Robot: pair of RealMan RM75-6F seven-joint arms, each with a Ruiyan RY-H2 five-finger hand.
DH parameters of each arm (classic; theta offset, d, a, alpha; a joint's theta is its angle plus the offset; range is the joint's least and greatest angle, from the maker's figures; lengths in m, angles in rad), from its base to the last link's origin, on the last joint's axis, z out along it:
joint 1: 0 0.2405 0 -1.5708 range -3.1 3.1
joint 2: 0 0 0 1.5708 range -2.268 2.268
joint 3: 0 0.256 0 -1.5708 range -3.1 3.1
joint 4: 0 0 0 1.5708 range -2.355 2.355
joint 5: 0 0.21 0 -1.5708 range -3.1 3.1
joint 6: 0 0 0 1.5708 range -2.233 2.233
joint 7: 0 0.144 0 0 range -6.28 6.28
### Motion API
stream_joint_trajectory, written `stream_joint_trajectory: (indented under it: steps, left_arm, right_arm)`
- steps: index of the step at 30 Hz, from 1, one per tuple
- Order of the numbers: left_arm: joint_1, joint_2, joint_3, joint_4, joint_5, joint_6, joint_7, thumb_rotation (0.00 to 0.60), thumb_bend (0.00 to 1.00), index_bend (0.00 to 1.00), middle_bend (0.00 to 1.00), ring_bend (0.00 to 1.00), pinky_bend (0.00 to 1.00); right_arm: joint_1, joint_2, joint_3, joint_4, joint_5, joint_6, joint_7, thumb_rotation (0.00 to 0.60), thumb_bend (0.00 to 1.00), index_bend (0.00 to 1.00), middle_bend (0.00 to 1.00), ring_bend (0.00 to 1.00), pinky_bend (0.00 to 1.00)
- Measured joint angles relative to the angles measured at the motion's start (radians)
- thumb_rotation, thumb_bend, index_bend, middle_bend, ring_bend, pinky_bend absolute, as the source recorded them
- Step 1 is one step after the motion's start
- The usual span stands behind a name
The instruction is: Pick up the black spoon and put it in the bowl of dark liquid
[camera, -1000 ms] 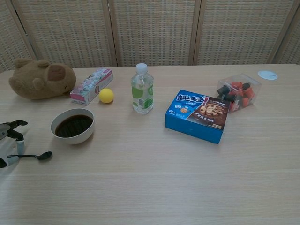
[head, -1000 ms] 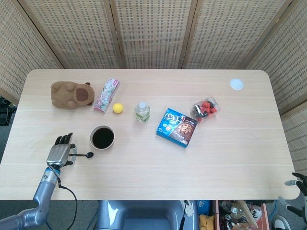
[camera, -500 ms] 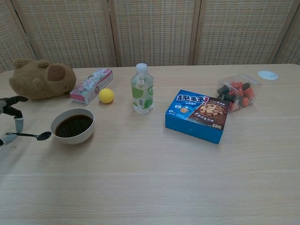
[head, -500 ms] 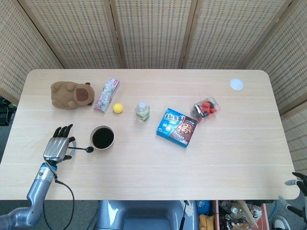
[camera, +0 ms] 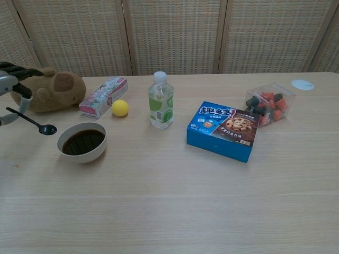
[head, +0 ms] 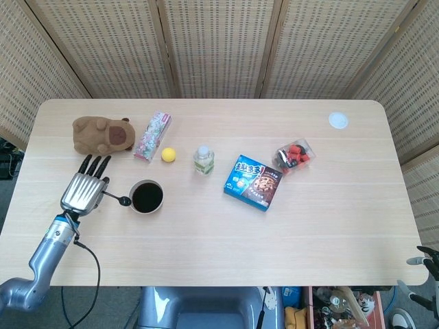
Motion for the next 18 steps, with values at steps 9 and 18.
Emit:
stream_joint_trajectory:
  steps: [9,18]
  left_arm:
    - [-0.067,-0.011,0.022,0.056,0.072,-0.024,0.119,0.6,0.46,0.57,0.0,0.0,0.0]
    - [-0.132,-0.06,0.056,0.122,0.165,-0.038,0.3,0.6,0.46,0.57,0.0,0.0,0.0]
  right_arm:
    - [-0.001,-0.003,0.001,0.007,0.002,0.001,0.008,0.6,0.3,0.47,0.34,0.22,0.31]
    - [-0.002,-0.006,0.003,0.016,0.004,0.004,0.017,0.6,0.3,0.47,0.34,0.22,0.31]
